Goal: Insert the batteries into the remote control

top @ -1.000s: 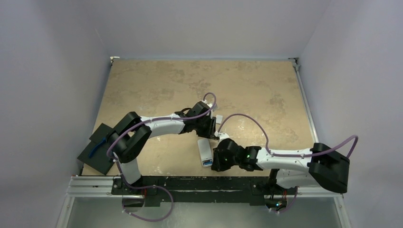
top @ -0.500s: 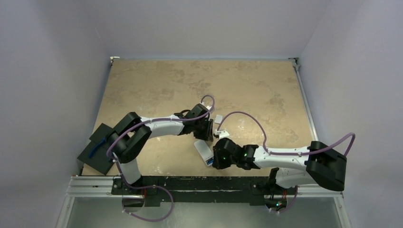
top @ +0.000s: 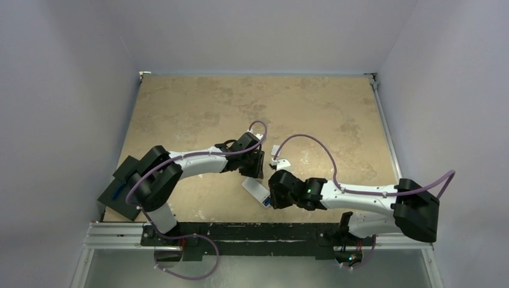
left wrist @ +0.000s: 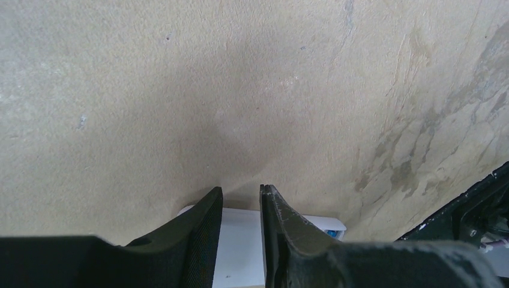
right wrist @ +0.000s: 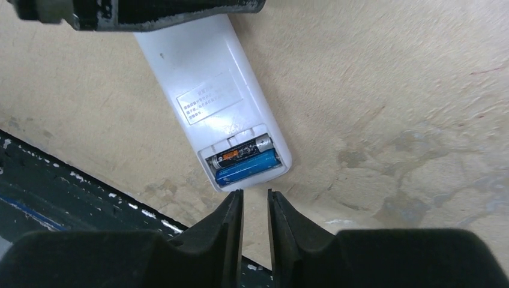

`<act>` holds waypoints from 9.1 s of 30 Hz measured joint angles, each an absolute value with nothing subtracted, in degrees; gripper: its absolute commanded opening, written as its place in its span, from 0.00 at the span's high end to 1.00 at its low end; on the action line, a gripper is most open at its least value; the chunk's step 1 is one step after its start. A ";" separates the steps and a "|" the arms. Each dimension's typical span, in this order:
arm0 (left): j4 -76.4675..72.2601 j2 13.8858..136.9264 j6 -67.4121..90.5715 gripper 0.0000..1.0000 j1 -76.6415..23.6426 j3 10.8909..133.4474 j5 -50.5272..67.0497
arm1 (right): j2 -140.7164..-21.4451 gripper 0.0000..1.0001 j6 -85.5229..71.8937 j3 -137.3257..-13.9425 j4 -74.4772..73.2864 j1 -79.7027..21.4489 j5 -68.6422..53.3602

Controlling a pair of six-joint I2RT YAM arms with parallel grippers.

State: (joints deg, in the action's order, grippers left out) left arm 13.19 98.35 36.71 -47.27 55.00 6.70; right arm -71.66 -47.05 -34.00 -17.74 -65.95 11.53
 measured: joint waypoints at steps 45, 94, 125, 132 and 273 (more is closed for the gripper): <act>31.07 62.74 33.34 0.54 -47.27 53.41 -6.55 | -84.73 0.17 6.26 -61.58 -25.89 -42.26 7.90; 32.73 50.61 29.34 0.49 -47.27 48.84 -0.91 | -100.14 0.18 35.81 -58.72 -12.84 -26.04 -18.65; 32.77 50.22 29.34 0.48 -47.27 48.84 -1.76 | -102.02 0.35 32.40 -58.19 -9.32 -28.14 -16.49; 32.77 50.09 29.34 0.48 -47.27 48.84 -1.76 | -102.52 0.55 32.10 -58.63 -9.67 -27.77 -17.63; 30.30 52.45 33.95 0.41 -47.27 44.10 -2.92 | -84.47 0.77 12.82 -59.22 -26.55 -37.21 -8.32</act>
State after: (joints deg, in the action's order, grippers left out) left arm 30.30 52.45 33.95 -47.27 44.10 -2.92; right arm -84.47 12.82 -59.22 -26.55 -37.21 -8.32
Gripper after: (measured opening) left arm 0.597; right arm 0.557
